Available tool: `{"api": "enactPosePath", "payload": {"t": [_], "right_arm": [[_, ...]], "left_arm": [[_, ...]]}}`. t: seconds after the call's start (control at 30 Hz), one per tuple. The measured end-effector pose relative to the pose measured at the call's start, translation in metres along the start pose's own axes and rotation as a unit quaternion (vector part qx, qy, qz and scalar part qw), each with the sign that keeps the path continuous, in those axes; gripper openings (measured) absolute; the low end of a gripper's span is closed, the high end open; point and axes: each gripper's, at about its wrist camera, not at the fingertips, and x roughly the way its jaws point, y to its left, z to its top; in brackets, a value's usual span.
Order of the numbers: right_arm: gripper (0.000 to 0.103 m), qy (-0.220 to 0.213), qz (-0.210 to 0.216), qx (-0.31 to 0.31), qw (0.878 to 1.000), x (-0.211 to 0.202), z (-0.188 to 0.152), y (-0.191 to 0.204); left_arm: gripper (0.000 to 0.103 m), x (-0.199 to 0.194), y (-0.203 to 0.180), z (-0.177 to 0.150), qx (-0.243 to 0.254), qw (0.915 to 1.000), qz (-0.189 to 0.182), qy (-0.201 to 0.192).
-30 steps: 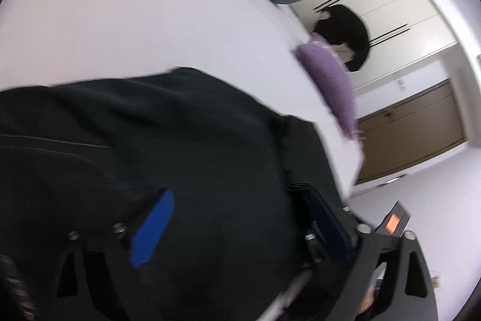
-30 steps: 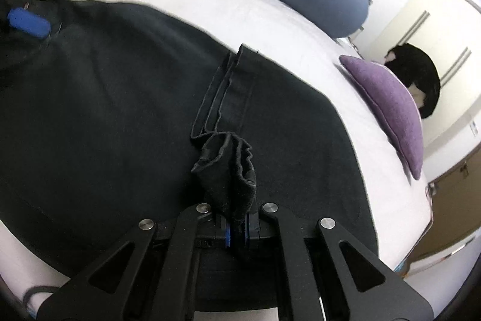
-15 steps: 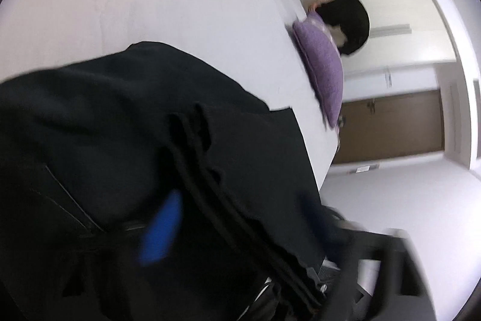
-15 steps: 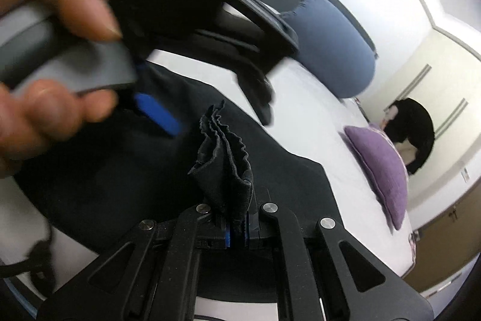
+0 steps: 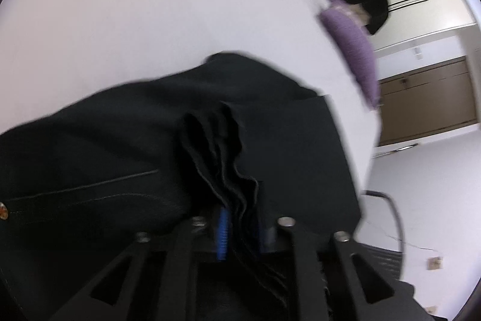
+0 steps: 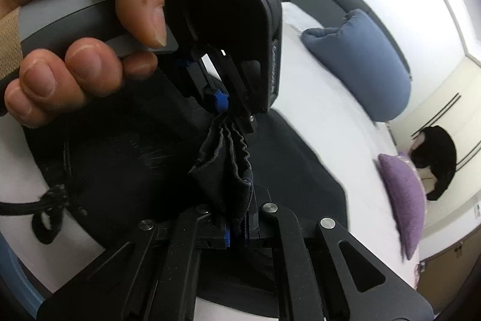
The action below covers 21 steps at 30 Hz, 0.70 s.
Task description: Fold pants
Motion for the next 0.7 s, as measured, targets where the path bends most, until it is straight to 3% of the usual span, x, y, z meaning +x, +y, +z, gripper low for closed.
{"api": "enactPosePath", "payload": {"t": [0.07,0.1,0.17,0.23,0.33,0.37,0.47,0.57,0.63,0.67,0.7], "right_arm": [[0.005,0.057,0.034,0.002,0.998,0.028,-0.009,0.003],[0.006,0.052,0.029,0.005,0.998,0.028,-0.01,0.003],[0.011,0.045,0.035,0.016,0.998,0.021,-0.01,-0.001],[0.02,0.047,0.066,0.039,0.996,0.013,-0.012,-0.011],[0.057,0.04,0.139,0.105,0.984,-0.003,-0.018,-0.034],[0.062,0.034,0.171,0.137,0.975,-0.007,-0.022,-0.047],[0.062,0.012,0.256,0.222,0.941,-0.013,-0.033,-0.097],[0.06,-0.013,0.309,0.343,0.887,0.002,-0.051,-0.172],[0.047,-0.02,0.343,0.397,0.851,0.026,-0.064,-0.216],[0.037,-0.019,0.35,0.411,0.841,0.037,-0.068,-0.231],[0.034,-0.014,0.373,0.43,0.822,0.055,-0.073,-0.25]], "left_arm": [[0.023,0.003,0.009,-0.002,-0.011,0.9998,-0.016,-0.003],[0.024,-0.001,0.013,-0.004,-0.02,0.9995,-0.025,-0.008],[0.042,-0.012,0.013,-0.003,-0.02,0.9994,-0.012,-0.026],[0.061,-0.032,0.01,-0.004,-0.01,0.9975,0.033,-0.062],[0.066,-0.058,-0.003,-0.006,0.005,0.9905,0.084,-0.108],[0.066,-0.06,-0.012,-0.008,0.016,0.9897,0.085,-0.115],[0.066,-0.055,-0.047,-0.02,0.07,0.9872,0.084,-0.115],[0.066,-0.03,-0.069,-0.03,0.109,0.9874,0.071,-0.091],[0.066,-0.005,-0.077,-0.035,0.118,0.9879,0.076,-0.065],[0.066,0.009,-0.075,-0.04,0.115,0.9889,0.08,-0.049],[0.066,0.015,-0.072,-0.041,0.115,0.9888,0.083,-0.047]]}}
